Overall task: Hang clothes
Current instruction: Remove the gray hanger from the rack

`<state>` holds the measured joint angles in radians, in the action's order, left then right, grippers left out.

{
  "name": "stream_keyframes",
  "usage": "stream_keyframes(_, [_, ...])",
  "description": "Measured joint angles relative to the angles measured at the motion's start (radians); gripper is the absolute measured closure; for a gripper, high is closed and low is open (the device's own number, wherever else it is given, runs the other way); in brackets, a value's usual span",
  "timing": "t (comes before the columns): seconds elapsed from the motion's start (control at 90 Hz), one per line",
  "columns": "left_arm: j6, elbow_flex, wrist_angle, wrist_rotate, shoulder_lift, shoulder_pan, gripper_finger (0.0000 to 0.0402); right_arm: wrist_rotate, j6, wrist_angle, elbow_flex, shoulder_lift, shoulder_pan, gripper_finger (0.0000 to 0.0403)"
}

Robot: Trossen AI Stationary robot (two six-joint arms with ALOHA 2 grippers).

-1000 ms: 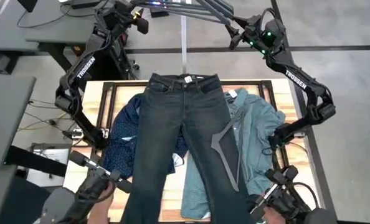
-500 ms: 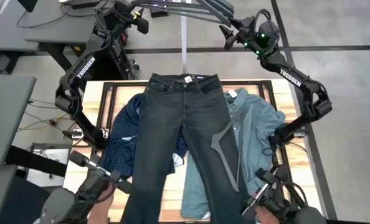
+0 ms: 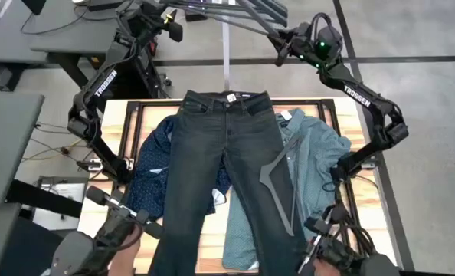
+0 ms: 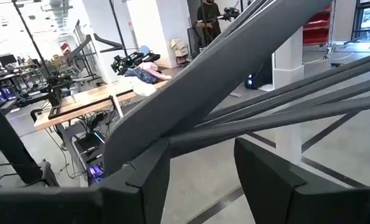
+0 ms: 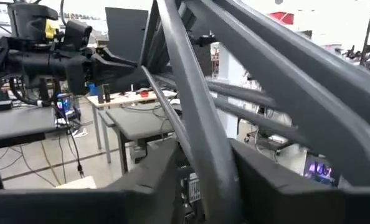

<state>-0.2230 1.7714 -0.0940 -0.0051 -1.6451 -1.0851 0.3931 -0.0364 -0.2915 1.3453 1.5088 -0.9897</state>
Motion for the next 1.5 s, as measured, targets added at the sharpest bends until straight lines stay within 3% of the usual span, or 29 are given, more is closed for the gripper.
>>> stream_keyframes(0.1, [0.000, 0.000, -0.002, 0.000, 0.000, 0.005, 0.0240, 0.031, 0.016, 0.035, 0.000, 0.002, -0.005, 0.0374])
stream_keyframes(0.367, [-0.028, 0.000, -0.031, 0.000, 0.016, 0.031, 0.0240, 0.022, 0.018, 0.090, 0.028, -0.055, -0.026, 0.0374])
stream_keyframes(0.611, [-0.073, 0.000, -0.061, 0.000, 0.061, 0.079, 0.0240, 0.021, 0.094, 0.343, 0.128, -0.152, -0.024, 0.0374])
stream_keyframes(0.933, [-0.090, 0.000, -0.202, -0.001, 0.156, 0.152, 0.0240, 0.021, 0.046, 0.702, 0.201, -0.319, 0.063, 0.0374])
stream_keyframes(1.289, [-0.009, 0.000, -0.440, 0.000, 0.309, 0.388, 0.0240, 0.032, 0.000, 1.037, 0.209, -0.531, 0.184, 0.0374])
stream_keyframes(1.5, [0.172, 0.000, -0.613, 0.001, 0.320, 0.564, 0.0240, 0.228, -0.060, 1.360, 0.209, -0.596, 0.270, 0.0374])
